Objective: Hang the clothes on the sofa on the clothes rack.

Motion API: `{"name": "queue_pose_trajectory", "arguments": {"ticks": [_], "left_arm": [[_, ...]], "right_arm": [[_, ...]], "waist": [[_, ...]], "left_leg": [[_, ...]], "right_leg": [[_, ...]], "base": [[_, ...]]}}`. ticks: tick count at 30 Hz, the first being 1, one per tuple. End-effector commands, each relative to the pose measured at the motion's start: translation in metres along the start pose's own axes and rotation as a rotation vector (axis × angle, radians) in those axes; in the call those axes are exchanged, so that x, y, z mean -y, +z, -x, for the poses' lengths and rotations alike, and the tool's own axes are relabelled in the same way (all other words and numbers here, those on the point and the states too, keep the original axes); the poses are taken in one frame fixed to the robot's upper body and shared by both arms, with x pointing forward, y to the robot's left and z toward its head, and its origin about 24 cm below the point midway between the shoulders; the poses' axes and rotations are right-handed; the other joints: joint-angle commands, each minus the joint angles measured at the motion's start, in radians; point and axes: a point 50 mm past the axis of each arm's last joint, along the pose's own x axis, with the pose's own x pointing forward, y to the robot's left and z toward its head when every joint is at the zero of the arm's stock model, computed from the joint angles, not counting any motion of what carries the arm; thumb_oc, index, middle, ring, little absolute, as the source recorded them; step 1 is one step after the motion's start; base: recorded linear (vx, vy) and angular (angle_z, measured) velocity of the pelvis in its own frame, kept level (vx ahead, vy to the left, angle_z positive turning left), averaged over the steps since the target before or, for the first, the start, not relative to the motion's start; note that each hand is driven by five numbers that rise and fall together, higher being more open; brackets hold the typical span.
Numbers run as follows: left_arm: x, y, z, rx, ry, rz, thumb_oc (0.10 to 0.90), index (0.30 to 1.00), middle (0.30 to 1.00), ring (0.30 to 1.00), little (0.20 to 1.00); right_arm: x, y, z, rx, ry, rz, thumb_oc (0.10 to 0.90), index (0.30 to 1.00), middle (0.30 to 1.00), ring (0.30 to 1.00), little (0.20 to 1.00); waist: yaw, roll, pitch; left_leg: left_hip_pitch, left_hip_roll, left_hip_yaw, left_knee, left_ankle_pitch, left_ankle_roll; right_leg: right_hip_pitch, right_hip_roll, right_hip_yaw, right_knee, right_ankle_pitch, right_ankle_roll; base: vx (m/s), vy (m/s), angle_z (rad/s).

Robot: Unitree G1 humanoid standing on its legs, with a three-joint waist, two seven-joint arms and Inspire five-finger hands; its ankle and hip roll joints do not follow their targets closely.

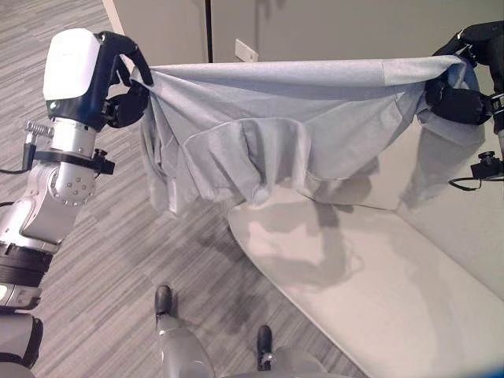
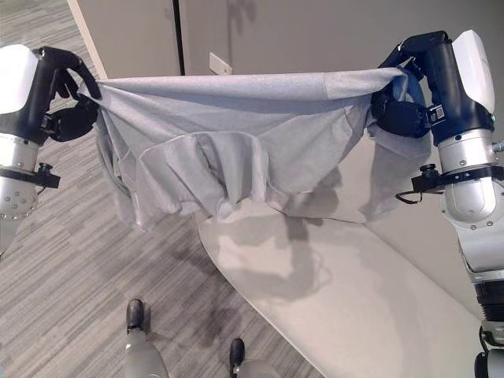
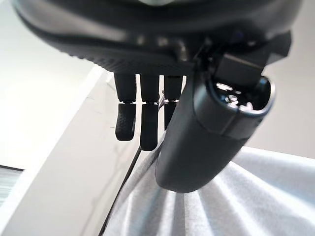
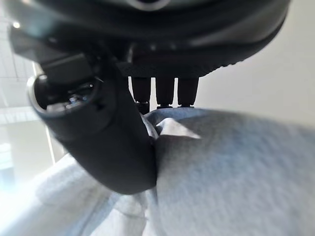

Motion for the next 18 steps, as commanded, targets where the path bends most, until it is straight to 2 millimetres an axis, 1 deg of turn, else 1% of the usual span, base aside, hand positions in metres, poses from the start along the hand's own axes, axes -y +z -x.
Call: {"name": "queue_pose_trajectory", "arguments": {"ticks": [1,2,3,4,5,6,7,8,9,10,11,12,13,14,15,16,17,18], "left_arm": [[-0.058,0.027,-0.035,0.114,0.317,0.028,0.4,0.3,0.3,0.3,0.3],[-0.058,0.03,-0.037,0.126,0.323,0.033,0.4,0.3,0.3,0.3,0.3],[-0.059,0.033,-0.038,0.137,0.328,0.034,0.4,0.3,0.3,0.3,0.3],[-0.063,0.041,-0.043,0.176,0.341,0.025,0.4,0.3,0.3,0.3,0.3],[-0.063,0.041,-0.043,0.176,0.341,0.027,0.4,0.3,0.3,0.3,0.3],[-0.066,0.041,-0.044,0.178,0.348,0.023,0.4,0.3,0.3,0.3,0.3],[-0.067,0.041,-0.044,0.177,0.35,0.021,0.4,0.3,0.3,0.3,0.3],[-0.066,0.042,-0.045,0.174,0.349,0.025,0.4,0.3,0.3,0.3,0.3],[-0.065,0.041,-0.043,0.169,0.345,0.026,0.4,0.3,0.3,0.3,0.3],[-0.059,0.038,-0.042,0.146,0.346,0.04,0.4,0.3,0.3,0.3,0.3],[-0.053,0.04,-0.041,0.146,0.337,0.05,0.4,0.3,0.3,0.3,0.3],[-0.053,0.04,-0.041,0.146,0.336,0.051,0.4,0.3,0.3,0.3,0.3],[-0.044,0.04,-0.037,0.139,0.32,0.091,0.4,0.3,0.3,0.3,0.3],[-0.044,0.04,-0.036,0.138,0.319,0.092,0.4,0.3,0.3,0.3,0.3],[-0.041,0.041,-0.036,0.138,0.315,0.109,0.4,0.3,0.3,0.3,0.3],[-0.039,0.042,-0.035,0.137,0.308,0.12,0.4,0.3,0.3,0.3,0.3],[-0.033,0.038,-0.028,0.106,0.291,0.163,0.4,0.3,0.3,0.3,0.3],[-0.033,0.038,-0.028,0.106,0.291,0.164,0.4,0.3,0.3,0.3,0.3]], "right_arm": [[0.058,0.022,-0.008,0.102,-0.248,0.107,0.4,0.3,0.3,0.3,0.3],[0.057,0.021,-0.008,0.095,-0.257,0.107,0.4,0.3,0.3,0.3,0.3],[0.055,0.022,-0.009,0.096,-0.262,0.1,0.4,0.3,0.3,0.3,0.3],[0.051,0.026,-0.013,0.118,-0.272,0.069,0.4,0.3,0.3,0.3,0.3],[0.05,0.026,-0.013,0.12,-0.271,0.056,0.4,0.3,0.3,0.3,0.3],[0.051,0.03,-0.016,0.135,-0.275,0.049,0.4,0.3,0.3,0.3,0.3],[0.051,0.03,-0.017,0.137,-0.275,0.048,0.4,0.3,0.3,0.3,0.3],[0.051,0.035,-0.021,0.162,-0.283,0.015,0.4,0.3,0.3,0.3,0.3],[0.051,0.035,-0.022,0.159,-0.289,0.007,0.4,0.3,0.3,0.3,0.3],[0.053,0.032,-0.021,0.15,-0.31,0.015,0.4,0.3,0.3,0.3,0.3],[0.053,0.033,-0.021,0.152,-0.302,0.027,0.4,0.3,0.3,0.3,0.3],[0.053,0.032,-0.021,0.151,-0.302,0.028,0.4,0.3,0.3,0.3,0.3],[0.054,0.036,-0.02,0.171,-0.303,0.02,0.4,0.3,0.3,0.3,0.3],[0.054,0.036,-0.02,0.171,-0.301,0.02,0.4,0.3,0.3,0.3,0.3],[0.055,0.037,-0.021,0.18,-0.29,0.024,0.4,0.3,0.3,0.3,0.3],[0.055,0.039,-0.021,0.19,-0.278,0.024,0.4,0.3,0.3,0.3,0.3],[0.059,0.038,-0.02,0.179,-0.266,0.028,0.4,0.3,0.3,0.3,0.3],[0.059,0.038,-0.02,0.179,-0.266,0.028,0.4,0.3,0.3,0.3,0.3]], "waist": [[0.002,0.059,-0.169],[0.005,0.056,-0.168],[0.009,0.059,-0.169],[-0.009,0.08,-0.155],[-0.015,0.084,-0.151],[-0.016,0.086,-0.145],[-0.018,0.088,-0.145],[-0.028,0.094,-0.129],[-0.04,0.094,-0.119],[-0.067,0.083,-0.117],[-0.071,0.075,-0.127],[-0.071,0.075,-0.126],[-0.062,0.072,-0.144],[-0.062,0.074,-0.144],[-0.056,0.075,-0.152],[-0.054,0.071,-0.15],[-0.038,0.03,-0.115],[-0.039,0.031,-0.116]], "left_leg": [[0.143,-0.11,0.076,0.003,-0.019,-0.05],[0.156,-0.143,0.092,-0.001,-0.033,-0.03],[0.167,-0.17,0.111,-0.008,-0.042,-0.009],[0.199,-0.211,0.135,-0.008,-0.081,0.028],[0.215,-0.223,0.137,-0.008,-0.1,0.032],[0.227,-0.231,0.146,-0.008,-0.114,0.034],[0.224,-0.229,0.146,-0.008,-0.11,0.034],[0.251,-0.243,0.154,-0.008,-0.133,0.039],[0.272,-0.253,0.155,-0.008,-0.137,0.042],[0.305,-0.297,0.139,-0.008,-0.17,0.052],[0.314,-0.314,0.125,-0.008,-0.182,0.058],[0.317,-0.315,0.124,-0.008,-0.183,0.059],[0.34,-0.322,0.122,-0.008,-0.19,0.056],[0.342,-0.322,0.121,-0.008,-0.191,0.056],[0.365,-0.325,0.121,0.019,-0.2,0.049],[0.361,-0.326,0.12,0.084,-0.213,0.036],[0.236,-0.284,0.105,0.401,-0.173,-0.022],[0.233,-0.283,0.104,0.406,-0.176,-0.022]], "right_leg": [[0.075,-0.21,-0.06,0.028,0.161,0.147],[0.054,-0.243,-0.051,0.072,0.241,0.147],[0.026,-0.268,-0.053,0.114,0.288,0.142],[-0.06,-0.233,-0.027,0.244,0.272,0.107],[-0.086,-0.195,-0.023,0.247,0.231,0.099],[-0.114,-0.161,-0.039,0.234,0.198,0.098],[-0.117,-0.158,-0.04,0.233,0.201,0.095],[-0.161,-0.069,-0.093,0.169,0.123,0.083],[-0.176,-0.018,-0.094,0.12,0.115,0.083],[-0.23,0.074,-0.083,-0.018,0.157,0.092],[-0.192,0.078,-0.061,-0.061,0.159,0.08],[-0.186,0.078,-0.061,-0.068,0.161,0.08],[-0.147,0.072,-0.064,-0.08,0.168,0.071],[-0.144,0.072,-0.065,-0.08,0.167,0.071],[-0.113,0.069,-0.072,-0.082,0.156,0.07],[-0.087,0.064,-0.072,-0.083,0.148,0.065],[0.001,0.042,-0.068,-0.083,0.112,0.04],[0.0,0.043,-0.069,-0.083,0.112,0.04]], "base": [[0.83,0.947,-0.3],[0.44,0.576,-0.06],[0.48,0.679,0.1],[0.48,0.623,0.07],[0.46,0.527,-0.09],[0.18,0.14,-0.12],[0.23,0.128,-0.04],[0.25,0.091,-0.13],[0.58,0.123,-0.09],[0.57,0.039,0.0],[0.47,0.018,0.32],[0.34,-0.053,0.29],[0.19,-0.042,1.05],[0.36,-0.081,1.14],[0.28,-0.061,1.13],[0.58,-0.181,0.45],[0.4,-0.142,0.18],[0.38,-0.125,-0.02]]}}
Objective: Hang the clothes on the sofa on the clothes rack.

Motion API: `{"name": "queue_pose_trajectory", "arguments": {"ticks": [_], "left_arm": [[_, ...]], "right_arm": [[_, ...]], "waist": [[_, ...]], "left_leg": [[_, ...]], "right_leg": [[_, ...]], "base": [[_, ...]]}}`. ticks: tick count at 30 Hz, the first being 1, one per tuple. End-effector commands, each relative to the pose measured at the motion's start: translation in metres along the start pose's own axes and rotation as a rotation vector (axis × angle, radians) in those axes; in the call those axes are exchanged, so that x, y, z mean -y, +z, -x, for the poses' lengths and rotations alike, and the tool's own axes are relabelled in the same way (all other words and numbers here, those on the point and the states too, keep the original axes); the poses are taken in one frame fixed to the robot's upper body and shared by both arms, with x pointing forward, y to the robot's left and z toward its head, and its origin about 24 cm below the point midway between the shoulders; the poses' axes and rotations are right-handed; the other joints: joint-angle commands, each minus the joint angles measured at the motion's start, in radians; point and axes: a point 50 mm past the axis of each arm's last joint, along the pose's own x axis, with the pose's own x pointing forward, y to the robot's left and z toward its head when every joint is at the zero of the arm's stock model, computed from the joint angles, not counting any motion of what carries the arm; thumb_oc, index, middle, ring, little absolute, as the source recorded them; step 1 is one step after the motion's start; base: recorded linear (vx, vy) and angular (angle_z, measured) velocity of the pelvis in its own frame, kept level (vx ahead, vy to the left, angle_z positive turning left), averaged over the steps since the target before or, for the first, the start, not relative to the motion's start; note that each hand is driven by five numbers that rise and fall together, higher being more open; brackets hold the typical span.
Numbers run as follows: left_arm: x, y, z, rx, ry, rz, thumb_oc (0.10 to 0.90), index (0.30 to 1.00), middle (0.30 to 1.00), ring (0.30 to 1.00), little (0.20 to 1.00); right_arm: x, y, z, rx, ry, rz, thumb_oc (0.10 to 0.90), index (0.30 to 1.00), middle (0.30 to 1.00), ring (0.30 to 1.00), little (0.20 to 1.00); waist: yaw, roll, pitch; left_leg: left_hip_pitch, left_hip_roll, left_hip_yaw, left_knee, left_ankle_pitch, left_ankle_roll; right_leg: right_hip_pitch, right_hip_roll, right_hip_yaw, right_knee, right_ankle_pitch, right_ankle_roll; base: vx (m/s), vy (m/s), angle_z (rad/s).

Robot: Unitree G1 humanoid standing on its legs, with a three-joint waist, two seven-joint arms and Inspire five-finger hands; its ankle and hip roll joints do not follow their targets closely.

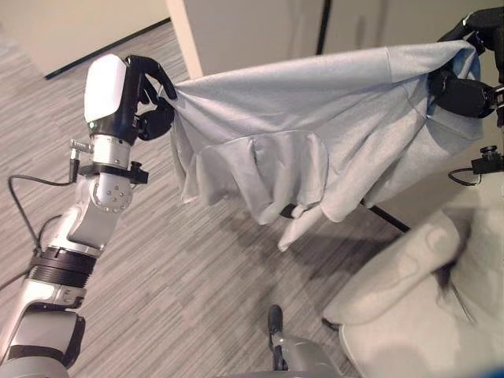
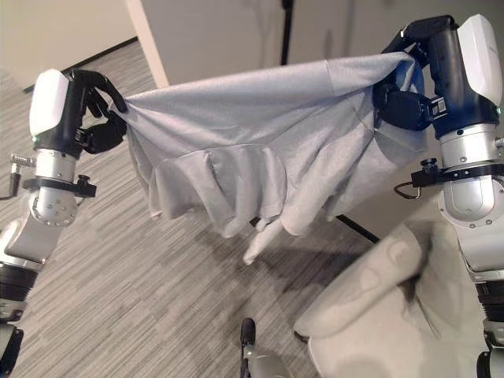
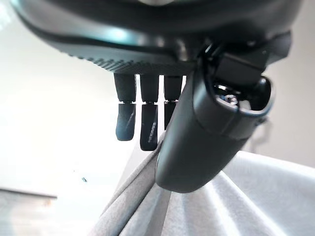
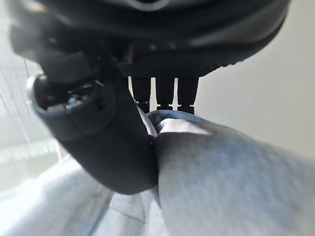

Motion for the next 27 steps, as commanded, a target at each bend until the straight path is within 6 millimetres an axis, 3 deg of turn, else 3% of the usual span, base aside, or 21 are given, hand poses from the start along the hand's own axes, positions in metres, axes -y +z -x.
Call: {"name": "queue_pose_trajectory", "arguments": {"ticks": [1,3,6,7,9,15,19,21,22,23,24,25,26,27], "left_arm": [[-0.055,0.036,-0.034,0.201,0.228,-0.007,0.4,0.3,0.3,0.3,0.3],[-0.054,0.033,-0.031,0.188,0.228,-0.015,0.4,0.3,0.3,0.3,0.3],[-0.059,0.031,-0.03,0.192,0.238,-0.059,0.4,0.3,0.3,0.3,0.3],[-0.06,0.033,-0.029,0.205,0.229,-0.064,0.4,0.3,0.3,0.3,0.3],[-0.064,0.04,-0.027,0.241,0.252,-0.048,0.4,0.3,0.3,0.3,0.3],[-0.072,0.053,-0.019,0.317,0.269,-0.015,0.4,0.3,0.3,0.3,0.3],[-0.075,0.061,-0.021,0.352,0.302,-0.012,0.4,0.3,0.3,0.3,0.3],[-0.083,0.07,-0.026,0.39,0.337,-0.006,0.4,0.3,0.3,0.3,0.3],[-0.087,0.073,-0.027,0.403,0.354,-0.014,0.4,0.3,0.3,0.3,0.3],[-0.09,0.074,-0.028,0.407,0.363,-0.017,0.4,0.3,0.3,0.3,0.3],[-0.095,0.076,-0.03,0.413,0.38,-0.023,0.4,0.3,0.3,0.3,0.3],[-0.097,0.079,-0.031,0.427,0.394,-0.012,0.4,0.3,0.3,0.3,0.3],[-0.098,0.075,-0.026,0.419,0.385,-0.063,0.4,0.3,0.3,0.3,0.3],[-0.092,0.07,-0.017,0.397,0.371,-0.016,0.4,0.3,0.3,0.3,0.3]], "right_arm": [[0.058,0.028,-0.018,0.143,-0.237,-0.009,0.4,0.3,0.3,0.3,0.3],[0.055,0.028,-0.016,0.143,-0.223,-0.012,0.4,0.3,0.3,0.3,0.3],[0.049,0.029,-0.018,0.15,-0.228,0.007,0.4,0.3,0.3,0.3,0.3],[0.046,0.028,-0.017,0.144,-0.197,0.014,0.4,0.3,0.3,0.3,0.3],[0.045,0.029,-0.017,0.145,-0.223,0.005,0.4,0.3,0.3,0.3,0.3],[0.035,0.034,-0.013,0.166,-0.243,-0.042,0.4,0.3,0.3,0.3,0.3],[0.032,0.038,-0.011,0.183,-0.281,-0.078,0.4,0.3,0.3,0.3,0.3],[0.033,0.038,-0.012,0.182,-0.304,-0.091,0.4,0.3,0.3,0.3,0.3],[0.034,0.039,-0.013,0.188,-0.314,-0.087,0.4,0.3,0.3,0.3,0.3],[0.033,0.039,-0.014,0.188,-0.312,-0.098,0.4,0.3,0.3,0.3,0.3],[0.03,0.043,-0.015,0.201,-0.311,-0.109,0.4,0.3,0.3,0.3,0.3],[0.03,0.051,-0.017,0.237,-0.311,-0.114,0.4,0.3,0.3,0.3,0.3],[0.038,0.05,-0.017,0.238,-0.348,-0.053,0.4,0.3,0.3,0.3,0.3],[0.024,0.052,-0.011,0.238,-0.285,-0.146,0.4,0.3,0.3,0.3,0.3]], "waist": [[-0.045,-0.075,-0.05],[-0.03,-0.079,-0.056],[0.001,-0.062,-0.057],[-0.009,-0.038,-0.071],[-0.013,-0.011,-0.085],[-0.015,-0.003,-0.124],[-0.021,-0.002,-0.121],[-0.023,0.007,-0.087],[-0.033,0.01,-0.051],[-0.031,0.016,-0.039],[-0.021,0.016,-0.039],[-0.009,0.008,-0.038],[-0.025,-0.005,-0.051],[-0.002,-0.045,-0.087]], "left_leg": [[-0.141,0.074,0.042,0.084,0.112,0.0],[-0.146,0.086,0.034,-0.03,0.102,0.022],[-0.179,0.102,-0.09,-0.258,0.197,0.016],[-0.153,0.108,-0.098,-0.317,0.193,0.014],[-0.115,0.084,-0.11,-0.317,0.196,0.012],[-0.061,0.049,-0.018,-0.317,0.128,0.054],[-0.044,0.038,0.018,-0.317,0.104,0.08],[-0.028,0.033,0.022,-0.317,0.089,0.11],[-0.009,0.036,0.034,-0.317,0.093,0.122],[-0.002,0.045,0.038,-0.317,0.091,0.123],[0.007,0.059,0.056,-0.317,0.081,0.112],[0.01,0.074,0.071,-0.317,0.071,0.099],[0.015,0.087,0.087,-0.317,0.057,0.084],[0.022,0.087,0.095,-0.317,0.069,0.072]], "right_leg": [[0.219,-0.108,-0.009,-0.059,-0.093,0.278],[0.227,-0.116,0.007,-0.059,-0.105,0.285],[0.251,-0.104,0.041,-0.059,-0.149,0.287],[0.259,-0.095,0.047,-0.059,-0.169,0.29],[0.262,-0.114,0.051,-0.044,-0.147,0.286],[0.246,-0.174,0.101,-0.056,-0.104,0.33],[0.234,-0.198,0.119,-0.051,-0.084,0.359],[0.149,-0.205,0.125,0.133,-0.071,0.37],[0.072,-0.203,0.143,0.285,-0.008,0.387],[0.036,-0.208,0.148,0.339,-0.004,0.384],[0.01,-0.252,0.113,0.32,-0.012,0.377],[-0.001,-0.296,0.059,0.207,-0.012,0.377],[0.058,-0.304,0.014,0.016,-0.008,0.394],[0.102,-0.291,0.005,-0.059,0.032,0.408]], "base": [[0.25,0.038,-0.23],[0.26,0.061,-0.16],[0.2,0.077,-0.5],[0.23,0.095,-0.91],[0.23,0.177,-1.19],[0.14,0.165,-0.62],[0.05,0.108,-0.17],[-0.02,0.174,-0.49],[-0.08,0.118,-0.88],[-0.03,-0.011,-0.68],[0.06,-0.199,-0.54],[0.17,-0.304,-0.38],[0.28,-0.412,-0.57],[0.27,-0.328,-0.46]]}}
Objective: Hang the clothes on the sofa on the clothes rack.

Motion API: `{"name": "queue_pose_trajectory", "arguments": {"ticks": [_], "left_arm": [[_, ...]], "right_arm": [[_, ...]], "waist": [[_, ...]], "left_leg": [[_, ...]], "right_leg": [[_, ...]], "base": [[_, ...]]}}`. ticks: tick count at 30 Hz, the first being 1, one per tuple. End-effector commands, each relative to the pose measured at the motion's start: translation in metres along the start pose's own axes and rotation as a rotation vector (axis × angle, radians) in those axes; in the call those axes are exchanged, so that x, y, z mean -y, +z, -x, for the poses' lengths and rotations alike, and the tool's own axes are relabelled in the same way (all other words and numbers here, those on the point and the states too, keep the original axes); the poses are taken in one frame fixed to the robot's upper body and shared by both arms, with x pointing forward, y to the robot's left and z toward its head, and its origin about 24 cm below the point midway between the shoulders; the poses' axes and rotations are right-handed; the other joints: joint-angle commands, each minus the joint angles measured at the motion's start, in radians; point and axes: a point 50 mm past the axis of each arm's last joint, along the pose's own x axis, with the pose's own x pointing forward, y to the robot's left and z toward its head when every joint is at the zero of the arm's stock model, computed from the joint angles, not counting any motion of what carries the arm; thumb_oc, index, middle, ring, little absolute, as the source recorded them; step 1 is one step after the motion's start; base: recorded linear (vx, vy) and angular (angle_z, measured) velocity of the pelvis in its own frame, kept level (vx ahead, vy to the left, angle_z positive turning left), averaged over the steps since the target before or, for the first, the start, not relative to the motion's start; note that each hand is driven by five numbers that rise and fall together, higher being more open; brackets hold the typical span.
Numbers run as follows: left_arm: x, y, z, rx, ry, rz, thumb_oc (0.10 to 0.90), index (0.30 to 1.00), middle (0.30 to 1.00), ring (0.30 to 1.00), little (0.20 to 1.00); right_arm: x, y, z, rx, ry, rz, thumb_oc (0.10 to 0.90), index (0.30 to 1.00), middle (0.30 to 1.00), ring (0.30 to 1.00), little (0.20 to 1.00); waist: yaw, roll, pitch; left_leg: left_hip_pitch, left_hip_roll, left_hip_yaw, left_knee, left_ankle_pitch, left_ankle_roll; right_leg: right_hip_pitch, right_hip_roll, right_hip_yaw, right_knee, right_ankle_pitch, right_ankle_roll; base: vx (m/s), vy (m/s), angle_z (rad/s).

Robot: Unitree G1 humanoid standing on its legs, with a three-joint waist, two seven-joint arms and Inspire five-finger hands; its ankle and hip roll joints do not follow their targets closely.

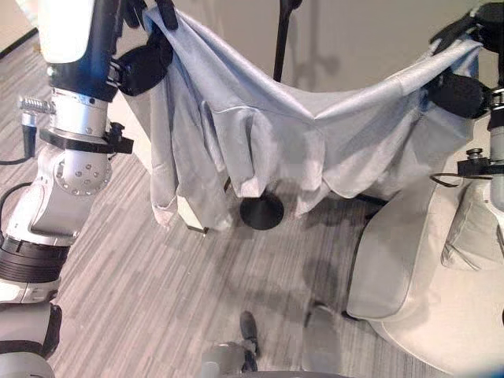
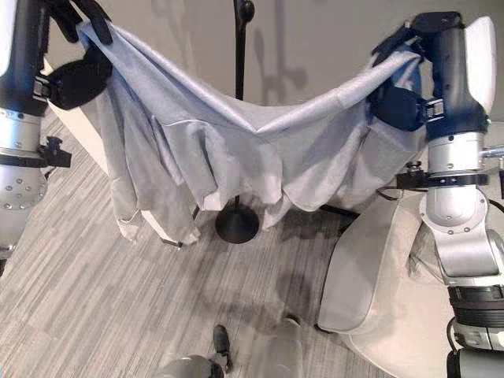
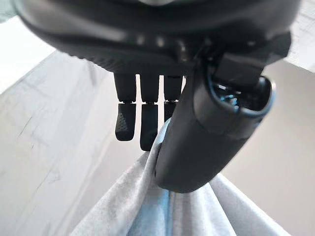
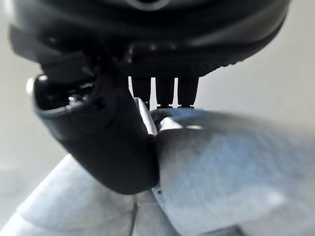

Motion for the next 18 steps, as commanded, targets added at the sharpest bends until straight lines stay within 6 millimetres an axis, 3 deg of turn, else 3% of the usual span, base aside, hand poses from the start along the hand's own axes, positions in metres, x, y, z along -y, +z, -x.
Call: {"name": "queue_pose_trajectory", "arguments": {"ticks": [1,4,11,18], "left_arm": [[-0.033,0.015,-0.008,0.09,0.211,0.016,0.4,0.3,0.3,0.3,0.3],[-0.027,0.007,-0.002,0.035,0.204,0.052,0.4,0.3,0.3,0.3,0.3],[-0.025,0.01,-0.005,0.047,0.199,0.066,0.4,0.3,0.3,0.3,0.3],[-0.032,0.019,-0.035,0.122,0.244,0.048,0.4,0.3,0.3,0.3,0.3]], "right_arm": [[0.03,0.019,-0.021,0.124,-0.176,-0.05,0.4,0.3,0.3,0.3,0.3],[0.031,0.015,-0.015,0.103,-0.149,-0.082,0.4,0.3,0.3,0.3,0.3],[0.035,0.013,-0.015,0.097,-0.175,-0.061,0.4,0.3,0.3,0.3,0.3],[0.069,0.018,-0.041,0.138,-0.307,0.068,0.4,0.3,0.3,0.3,0.3]], "waist": [[0.04,-0.056,-0.195],[0.038,-0.057,-0.225],[0.032,-0.046,-0.237],[0.026,-0.037,-0.248]], "left_leg": [[0.162,0.149,-0.003,-0.087,-0.087,-0.123],[0.172,0.182,-0.007,-0.087,-0.08,-0.146],[0.2,0.201,0.002,-0.087,-0.085,-0.155],[0.211,0.198,0.017,-0.087,-0.095,-0.158]], "right_leg": [[0.115,0.138,0.02,-0.032,0.127,-0.026],[0.157,0.164,-0.017,-0.032,0.09,-0.041],[0.194,0.185,-0.029,-0.032,0.059,-0.051],[0.2,0.185,-0.018,-0.032,0.056,-0.048]], "base": [[0.22,-0.274,0.0],[0.14,-0.169,0.39],[0.07,-0.047,0.16],[0.04,-0.009,-0.13]]}}
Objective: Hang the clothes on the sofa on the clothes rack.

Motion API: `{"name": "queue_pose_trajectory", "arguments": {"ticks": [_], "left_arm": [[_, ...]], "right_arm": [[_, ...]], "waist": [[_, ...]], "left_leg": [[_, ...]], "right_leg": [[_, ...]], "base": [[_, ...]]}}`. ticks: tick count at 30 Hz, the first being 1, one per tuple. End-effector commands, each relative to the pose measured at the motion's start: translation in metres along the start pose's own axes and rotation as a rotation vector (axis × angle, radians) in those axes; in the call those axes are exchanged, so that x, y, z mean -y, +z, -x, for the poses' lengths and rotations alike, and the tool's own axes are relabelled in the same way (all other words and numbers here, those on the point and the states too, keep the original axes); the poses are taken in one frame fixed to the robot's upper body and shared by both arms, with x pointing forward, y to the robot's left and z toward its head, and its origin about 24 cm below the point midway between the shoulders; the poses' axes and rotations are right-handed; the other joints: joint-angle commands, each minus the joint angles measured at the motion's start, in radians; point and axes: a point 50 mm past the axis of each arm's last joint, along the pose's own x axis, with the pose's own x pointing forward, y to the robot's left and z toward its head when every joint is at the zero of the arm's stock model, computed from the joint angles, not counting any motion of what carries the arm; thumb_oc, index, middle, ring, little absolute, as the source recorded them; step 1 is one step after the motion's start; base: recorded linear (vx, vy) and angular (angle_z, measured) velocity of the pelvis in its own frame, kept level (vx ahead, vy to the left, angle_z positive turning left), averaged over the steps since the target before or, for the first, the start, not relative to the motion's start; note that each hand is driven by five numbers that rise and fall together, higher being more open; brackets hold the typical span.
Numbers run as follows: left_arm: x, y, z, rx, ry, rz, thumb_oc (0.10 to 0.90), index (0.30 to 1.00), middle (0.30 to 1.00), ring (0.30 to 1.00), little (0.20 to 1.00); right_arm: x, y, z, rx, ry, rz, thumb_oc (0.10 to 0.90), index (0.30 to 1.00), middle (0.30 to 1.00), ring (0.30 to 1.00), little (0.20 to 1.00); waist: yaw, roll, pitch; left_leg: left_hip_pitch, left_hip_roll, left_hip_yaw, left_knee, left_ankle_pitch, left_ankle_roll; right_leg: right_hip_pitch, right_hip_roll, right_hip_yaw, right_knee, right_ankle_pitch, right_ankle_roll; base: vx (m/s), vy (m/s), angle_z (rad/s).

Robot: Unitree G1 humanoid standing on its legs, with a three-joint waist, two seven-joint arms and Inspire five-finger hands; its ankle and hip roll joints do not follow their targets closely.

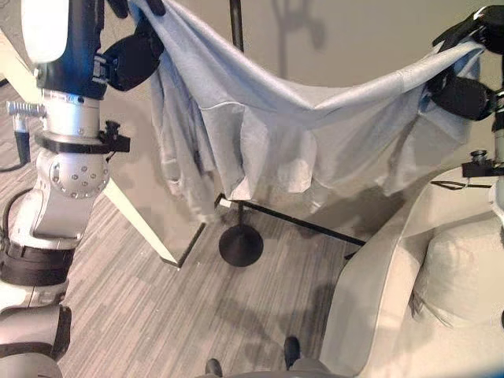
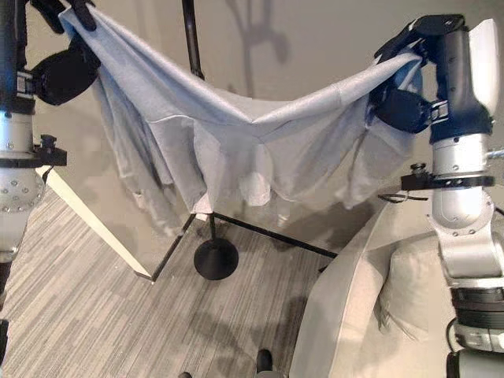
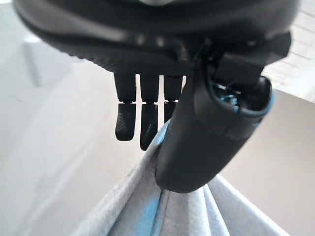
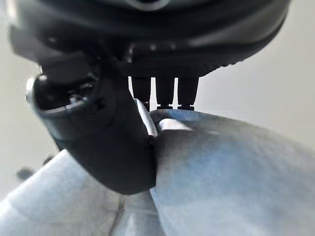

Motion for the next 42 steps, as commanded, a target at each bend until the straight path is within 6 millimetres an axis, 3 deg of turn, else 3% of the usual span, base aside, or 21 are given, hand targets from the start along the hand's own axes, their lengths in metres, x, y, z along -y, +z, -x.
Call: {"name": "queue_pose_trajectory", "arguments": {"ticks": [1,6,13,17,22,32,37,42], "left_arm": [[-0.035,0.016,-0.035,0.129,0.204,-0.008,0.4,0.3,0.3,0.3,0.3],[-0.043,-0.009,-0.054,0.027,0.241,-0.077,0.4,0.3,0.3,0.3,0.3],[-0.041,-0.027,-0.087,-0.047,0.158,-0.179,0.4,0.3,0.3,0.3,0.3],[-0.037,-0.039,-0.112,-0.14,0.108,-0.23,0.4,0.3,0.3,0.3,0.3],[-0.036,-0.043,-0.133,-0.211,0.094,-0.257,0.4,0.3,0.3,0.3,0.3],[-0.042,-0.051,-0.15,-0.319,0.078,-0.376,0.4,0.3,0.3,0.3,0.3],[-0.029,-0.061,-0.145,-0.357,-0.029,-0.503,0.4,0.3,0.3,0.3,0.3],[-0.017,-0.069,-0.135,-0.389,-0.059,-0.495,0.4,0.3,0.3,0.3,0.3]], "right_arm": [[0.051,0.043,-0.038,0.221,-0.256,0.047,0.4,0.3,0.3,0.3,0.3],[0.071,0.034,-0.069,0.136,-0.33,0.096,0.4,0.3,0.3,0.3,0.3],[0.068,0.031,-0.108,0.05,-0.271,0.114,0.4,0.3,0.3,0.3,0.3],[0.063,0.038,-0.14,-0.011,-0.25,0.095,0.4,0.3,0.3,0.3,0.3],[0.06,0.055,-0.165,-0.042,-0.247,0.104,0.4,0.3,0.3,0.3,0.3],[0.052,0.075,-0.187,-0.084,-0.273,0.078,0.4,0.3,0.3,0.3,0.3],[0.033,0.072,-0.189,-0.123,-0.217,0.181,0.4,0.3,0.3,0.3,0.3],[0.006,0.064,-0.183,-0.132,-0.147,0.199,0.4,0.3,0.3,0.3,0.3]], "waist": [[0.045,-0.015,-0.088],[0.052,-0.016,-0.095],[0.051,-0.019,-0.098],[0.043,-0.01,-0.088],[0.037,-0.003,-0.073],[0.039,-0.003,-0.029],[0.042,-0.013,0.011],[0.044,-0.019,0.036]], "left_leg": [[0.078,0.029,0.05,0.005,-0.123,-0.048],[0.068,0.031,0.05,0.005,-0.112,-0.059],[0.05,0.039,0.05,0.005,-0.093,-0.073],[0.02,0.047,0.047,0.005,-0.075,-0.083],[-0.03,0.053,0.038,0.005,-0.053,-0.09],[-0.139,0.054,-0.008,0.005,-0.006,-0.095],[-0.181,0.058,-0.021,0.005,0.011,-0.096],[-0.206,0.057,-0.025,0.005,0.019,-0.094]], "right_leg": [[0.046,-0.059,-0.03,0.007,-0.027,0.091],[0.041,-0.057,-0.034,0.007,-0.028,0.094],[0.023,-0.048,-0.036,0.007,-0.027,0.097],[-0.006,-0.041,-0.033,0.007,-0.024,0.098],[-0.055,-0.033,-0.023,0.007,-0.018,0.1],[-0.149,-0.017,0.002,0.007,-0.002,0.094],[-0.184,-0.016,-0.001,0.007,0.007,0.092],[-0.21,-0.019,-0.002,0.007,0.016,0.092]], "base": [[0.07,-0.013,-0.04],[0.05,-0.022,0.0],[0.02,-0.016,0.0],[0.02,-0.043,0.03],[-0.01,-0.045,0.01],[-0.02,-0.022,0.01],[-0.07,-0.009,0.09],[-0.04,0.001,-0.04]]}}
